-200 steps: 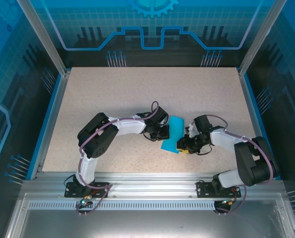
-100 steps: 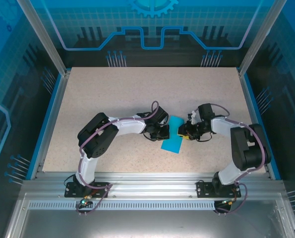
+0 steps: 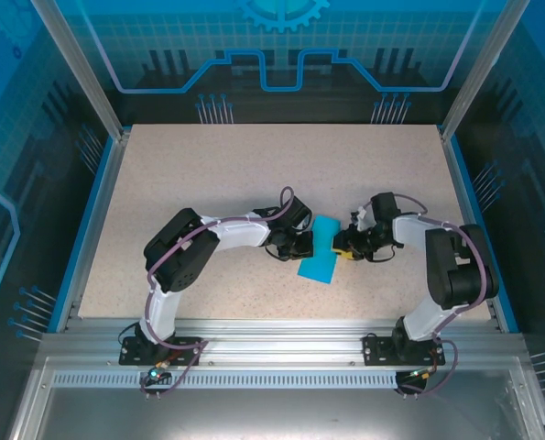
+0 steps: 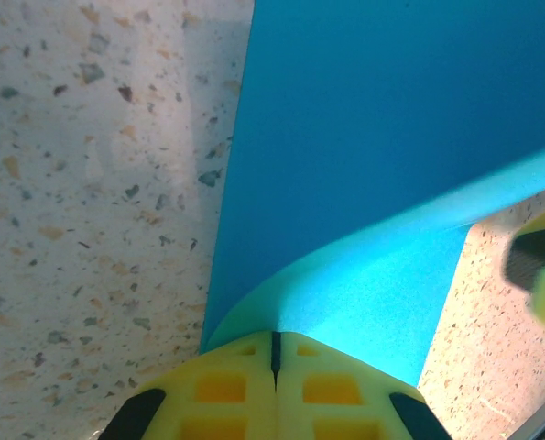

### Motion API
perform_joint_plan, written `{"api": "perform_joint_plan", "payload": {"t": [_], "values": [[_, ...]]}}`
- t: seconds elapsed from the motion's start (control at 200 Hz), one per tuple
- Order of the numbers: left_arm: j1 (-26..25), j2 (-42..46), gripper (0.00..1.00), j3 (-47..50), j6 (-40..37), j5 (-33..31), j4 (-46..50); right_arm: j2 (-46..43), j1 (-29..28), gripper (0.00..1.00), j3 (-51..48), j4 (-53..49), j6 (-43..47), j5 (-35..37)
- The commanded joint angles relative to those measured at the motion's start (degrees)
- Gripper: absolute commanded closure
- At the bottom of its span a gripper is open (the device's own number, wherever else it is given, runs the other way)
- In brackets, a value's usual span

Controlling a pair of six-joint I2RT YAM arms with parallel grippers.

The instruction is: Fold a paper plane with a square sheet of paper (pick it up from the middle)

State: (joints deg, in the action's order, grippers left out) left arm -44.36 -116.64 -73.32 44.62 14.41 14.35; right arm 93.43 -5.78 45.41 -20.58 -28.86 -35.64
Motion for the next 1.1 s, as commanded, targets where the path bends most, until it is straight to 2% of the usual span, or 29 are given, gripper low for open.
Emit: {"api": "perform_joint_plan", "payload": {"t": [0.0,0.185,0.305,0.505,0.675,0.81,1.095], "values": [[-0.77,-2.67,1.00,0.24,-1.29,-0.29,5.23,0.45,0.93,0.71,3.01,-1.53,0.69,-1.25],[-0.80,-2.71,1.00,0.26,-1.33,-0.26,5.29,5.42,0.93,0.71,3.27,0.14,0.90,-1.31],[-0.75,-2.71,1.00,0.32,-1.37,-0.25,5.31,7.64,0.92,0.72,3.19,-0.53,1.31,3.55],[-0.73,-2.50,1.00,0.81,-1.29,-0.26,5.16,7.02,0.77,0.72,4.41,-1.62,0.09,5.86],[-0.73,-2.32,1.00,1.07,-1.38,-0.26,5.02,4.07,0.90,0.70,7.43,-2.77,0.30,2.61],[-0.75,-2.34,1.00,0.99,-1.38,-0.22,4.99,5.80,0.88,0.70,9.74,-3.15,0.56,1.54],[-0.73,-2.12,1.00,0.82,-1.46,-0.26,5.25,11.82,0.90,0.70,9.82,-2.05,-2.17,6.51]]}}
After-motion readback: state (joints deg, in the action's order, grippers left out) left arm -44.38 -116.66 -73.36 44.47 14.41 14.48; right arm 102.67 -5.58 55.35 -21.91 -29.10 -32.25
